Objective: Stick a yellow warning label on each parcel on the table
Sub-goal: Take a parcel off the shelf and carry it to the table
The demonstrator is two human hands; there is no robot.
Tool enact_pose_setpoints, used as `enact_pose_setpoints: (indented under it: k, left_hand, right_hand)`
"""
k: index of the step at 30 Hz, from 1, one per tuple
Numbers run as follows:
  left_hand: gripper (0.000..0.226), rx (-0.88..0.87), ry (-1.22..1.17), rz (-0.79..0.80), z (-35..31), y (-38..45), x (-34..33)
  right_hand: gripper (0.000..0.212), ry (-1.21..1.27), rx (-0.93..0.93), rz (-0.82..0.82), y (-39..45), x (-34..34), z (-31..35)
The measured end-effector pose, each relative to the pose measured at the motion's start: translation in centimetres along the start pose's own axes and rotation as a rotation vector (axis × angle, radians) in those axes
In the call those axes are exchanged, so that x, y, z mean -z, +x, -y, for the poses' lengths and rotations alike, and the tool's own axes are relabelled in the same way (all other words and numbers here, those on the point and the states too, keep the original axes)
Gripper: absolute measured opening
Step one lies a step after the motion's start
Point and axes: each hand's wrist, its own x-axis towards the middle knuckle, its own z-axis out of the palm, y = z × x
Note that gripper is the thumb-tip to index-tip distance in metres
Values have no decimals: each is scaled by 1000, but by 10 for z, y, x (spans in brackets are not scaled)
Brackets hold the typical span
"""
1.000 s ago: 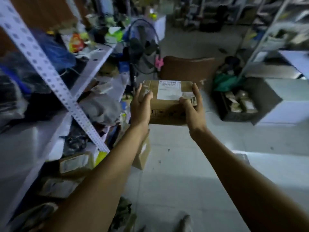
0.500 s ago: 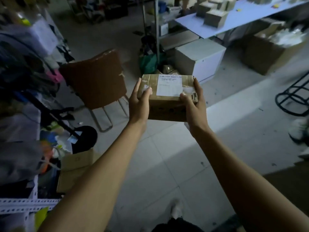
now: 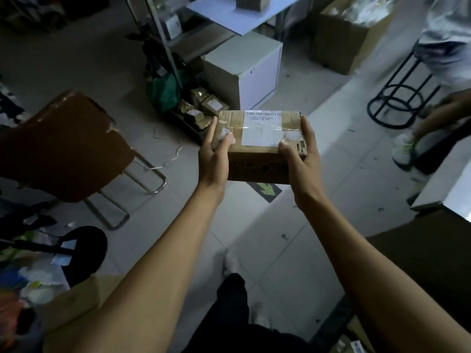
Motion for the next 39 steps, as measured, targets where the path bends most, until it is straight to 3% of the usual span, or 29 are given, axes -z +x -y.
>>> enact_pose_setpoints:
  k: [18, 26, 39]
  left_hand:
    - [54, 82, 14, 202, -3, 292, -90]
    - [55, 106, 71, 330, 6, 392, -172]
    - [53, 91, 69, 239, 1, 542, -360]
  right_hand:
    - [75, -41, -113, -253, 264, -42, -27]
    - [76, 2, -150, -335, 370, -8, -41]
    - [80, -4, -127, -268, 599, 100, -36]
